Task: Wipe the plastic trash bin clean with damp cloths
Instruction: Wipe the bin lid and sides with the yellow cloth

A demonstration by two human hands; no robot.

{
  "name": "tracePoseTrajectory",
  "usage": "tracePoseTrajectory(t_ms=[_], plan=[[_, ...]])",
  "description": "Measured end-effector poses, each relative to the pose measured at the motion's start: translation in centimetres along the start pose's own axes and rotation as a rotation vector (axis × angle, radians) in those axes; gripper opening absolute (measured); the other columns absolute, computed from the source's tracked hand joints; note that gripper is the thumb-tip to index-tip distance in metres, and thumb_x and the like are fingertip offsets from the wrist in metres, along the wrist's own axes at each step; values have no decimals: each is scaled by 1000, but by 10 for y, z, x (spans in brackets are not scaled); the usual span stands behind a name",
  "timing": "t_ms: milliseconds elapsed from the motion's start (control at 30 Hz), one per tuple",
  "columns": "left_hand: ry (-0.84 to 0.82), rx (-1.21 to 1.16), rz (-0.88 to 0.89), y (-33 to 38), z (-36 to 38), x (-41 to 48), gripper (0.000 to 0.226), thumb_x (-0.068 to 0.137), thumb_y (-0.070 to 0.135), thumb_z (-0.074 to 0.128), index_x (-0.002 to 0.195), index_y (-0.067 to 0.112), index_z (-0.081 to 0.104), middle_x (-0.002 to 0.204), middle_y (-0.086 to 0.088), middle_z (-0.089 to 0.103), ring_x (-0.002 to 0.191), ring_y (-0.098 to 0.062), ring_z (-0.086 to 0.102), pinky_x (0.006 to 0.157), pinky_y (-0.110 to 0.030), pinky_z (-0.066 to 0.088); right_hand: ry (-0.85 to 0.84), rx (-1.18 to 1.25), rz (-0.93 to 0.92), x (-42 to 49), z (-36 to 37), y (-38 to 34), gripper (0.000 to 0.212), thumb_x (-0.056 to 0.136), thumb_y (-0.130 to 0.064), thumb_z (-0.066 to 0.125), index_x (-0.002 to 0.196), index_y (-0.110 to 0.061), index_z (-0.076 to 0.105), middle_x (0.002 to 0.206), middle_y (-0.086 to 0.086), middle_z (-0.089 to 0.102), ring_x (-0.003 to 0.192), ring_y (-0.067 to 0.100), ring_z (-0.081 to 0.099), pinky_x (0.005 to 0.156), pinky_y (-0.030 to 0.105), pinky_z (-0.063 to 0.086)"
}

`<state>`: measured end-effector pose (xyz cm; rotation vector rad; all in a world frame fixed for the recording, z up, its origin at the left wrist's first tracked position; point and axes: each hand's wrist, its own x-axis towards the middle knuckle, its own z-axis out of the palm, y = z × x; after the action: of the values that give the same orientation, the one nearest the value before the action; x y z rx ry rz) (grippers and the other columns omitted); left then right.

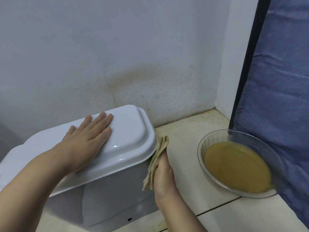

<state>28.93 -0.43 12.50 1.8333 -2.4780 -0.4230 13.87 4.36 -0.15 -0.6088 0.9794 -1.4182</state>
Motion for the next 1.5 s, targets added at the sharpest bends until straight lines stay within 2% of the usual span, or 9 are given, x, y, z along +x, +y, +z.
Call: tracePoseTrajectory(t_ms=[167, 400, 667, 767, 900, 1033, 1167, 1333, 1500], plan=[[22, 8, -44, 14, -3, -2, 49, 92, 55, 14, 140, 54, 6, 150, 31, 1, 143, 0, -2, 118, -37, -6, 101, 39, 152, 8, -32, 22, 31, 99, -43, 33, 79, -33, 55, 70, -29, 61, 55, -19, 44, 45, -2, 36], [12, 205, -132, 105, 23, 34, 88, 66, 83, 41, 142, 43, 21, 156, -4, 9, 142, -37, 4, 109, -62, 18, 73, 150, 200, 10, -39, 49, 42, 87, -61, 37, 116, -41, 58, 121, -18, 60, 113, 7, 53, 103, 35, 36], [56, 371, -278, 133, 31, 49, 70, 68, 33, 64, 126, 36, 26, 144, -14, 21, 129, -42, 24, 98, -64, 31, 96, 336, 333, 18, -56, 37, 46, 100, -42, 27, 137, -21, 45, 144, -4, 43, 136, 17, 35, 112, 32, 23], [65, 303, -200, 131, 7, 53, 73, 68, 27, 63, 129, 33, 23, 123, -12, 42, 109, -36, 45, 88, -48, 45, 63, 307, 296, 21, -49, 21, 35, 97, -43, 37, 112, -25, 63, 102, -11, 72, 99, 5, 64, 82, 20, 49], [172, 162, -131, 111, -40, 37, 70, 67, 23, 65, 125, 33, 26, 83, -6, 50, 70, -20, 52, 55, -29, 35, -37, 130, 166, 26, -28, -5, 39, 94, -51, 40, 119, -29, 61, 115, -10, 66, 108, 6, 60, 93, 28, 47], [303, -34, -166, 57, -65, -1, 75, 49, 39, 61, 117, 47, 30, 110, -4, 56, 85, -24, 55, 72, -35, 41, -123, -3, 6, 14, -27, -25, 37, 77, -67, 38, 106, -49, 52, 95, -33, 52, 84, -21, 51, 71, 4, 41], [388, -158, -160, 8, -66, -23, 71, 51, 51, 60, 118, 58, 36, 128, 15, 51, 107, -19, 51, 85, -35, 40, -39, -583, -189, 7, -23, -6, 40, 97, -49, 31, 134, -37, 40, 142, -20, 37, 138, -3, 21, 102, 21, 22], [436, -259, -81, -29, -62, -34, 65, 66, 72, 54, 127, 54, 44, 127, 48, 38, 125, 7, 37, 107, -29, 30, 168, -1078, -444, -7, 20, 14, 65, 90, -61, 2, 148, -35, 14, 157, -20, 6, 142, -3, -7, 115, 25, -2], [477, -367, -81, -61, -62, -38, 48, 78, 63, 52, 125, 56, 47, 124, 48, 41, 125, 7, 39, 107, -27, 29, -473, -973, -808, -5, 97, -14, 60, 93, -49, 9, 148, -27, 20, 157, -16, 4, 141, -6, -12, 115, 23, -10]])
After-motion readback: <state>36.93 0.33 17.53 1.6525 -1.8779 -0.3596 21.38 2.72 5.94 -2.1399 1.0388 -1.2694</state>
